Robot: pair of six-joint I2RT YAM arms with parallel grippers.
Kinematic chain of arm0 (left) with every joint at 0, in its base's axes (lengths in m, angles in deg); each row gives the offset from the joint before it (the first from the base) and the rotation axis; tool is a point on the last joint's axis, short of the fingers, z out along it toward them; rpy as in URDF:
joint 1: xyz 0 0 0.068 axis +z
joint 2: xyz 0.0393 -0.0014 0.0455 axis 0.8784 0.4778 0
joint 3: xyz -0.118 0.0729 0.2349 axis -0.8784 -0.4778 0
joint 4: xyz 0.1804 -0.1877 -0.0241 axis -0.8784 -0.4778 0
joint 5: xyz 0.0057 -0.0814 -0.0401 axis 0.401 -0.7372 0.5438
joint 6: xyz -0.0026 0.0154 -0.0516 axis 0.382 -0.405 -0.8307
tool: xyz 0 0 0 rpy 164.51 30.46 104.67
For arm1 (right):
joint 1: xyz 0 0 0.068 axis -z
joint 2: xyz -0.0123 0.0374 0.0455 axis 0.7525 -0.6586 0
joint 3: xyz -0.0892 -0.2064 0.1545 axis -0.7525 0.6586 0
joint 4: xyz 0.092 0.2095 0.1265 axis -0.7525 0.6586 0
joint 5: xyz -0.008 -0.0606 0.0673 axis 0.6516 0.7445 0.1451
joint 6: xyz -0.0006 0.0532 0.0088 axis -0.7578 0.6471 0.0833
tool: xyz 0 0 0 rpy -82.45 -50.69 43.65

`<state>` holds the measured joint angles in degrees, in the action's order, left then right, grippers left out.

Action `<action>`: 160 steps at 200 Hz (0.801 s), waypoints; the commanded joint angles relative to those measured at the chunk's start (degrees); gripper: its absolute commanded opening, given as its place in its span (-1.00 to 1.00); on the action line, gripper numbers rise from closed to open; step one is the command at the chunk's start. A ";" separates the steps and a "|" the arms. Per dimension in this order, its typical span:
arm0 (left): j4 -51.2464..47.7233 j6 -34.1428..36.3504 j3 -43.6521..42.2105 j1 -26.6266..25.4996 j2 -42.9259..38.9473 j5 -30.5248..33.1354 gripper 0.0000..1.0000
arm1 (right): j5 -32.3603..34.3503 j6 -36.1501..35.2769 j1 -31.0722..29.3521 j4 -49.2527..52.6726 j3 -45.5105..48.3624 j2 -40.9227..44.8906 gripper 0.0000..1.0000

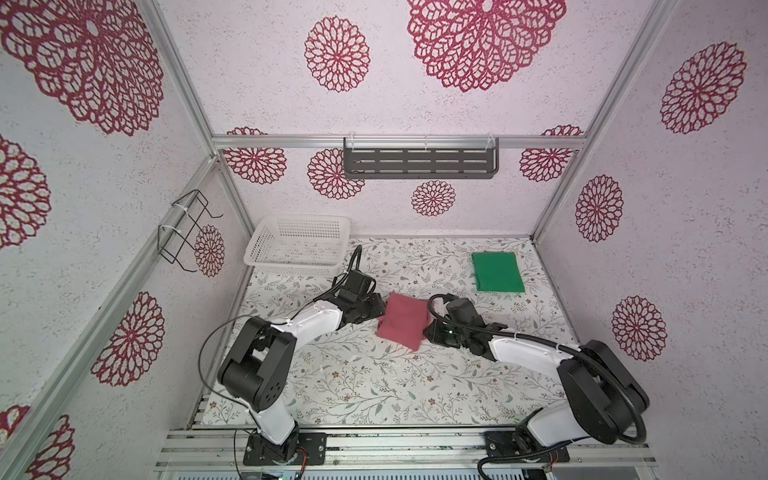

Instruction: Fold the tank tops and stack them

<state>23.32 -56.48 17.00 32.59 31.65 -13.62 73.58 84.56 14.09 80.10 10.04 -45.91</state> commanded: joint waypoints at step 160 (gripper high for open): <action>6.49 -13.96 -15.45 -7.79 -5.75 3.47 0.06 | -4.11 -1.88 4.97 -0.87 2.07 1.24 -0.48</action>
<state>36.94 -72.98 0.26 23.57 31.69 -13.36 69.49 89.17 16.27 69.11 15.44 -51.64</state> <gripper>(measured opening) 0.516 0.234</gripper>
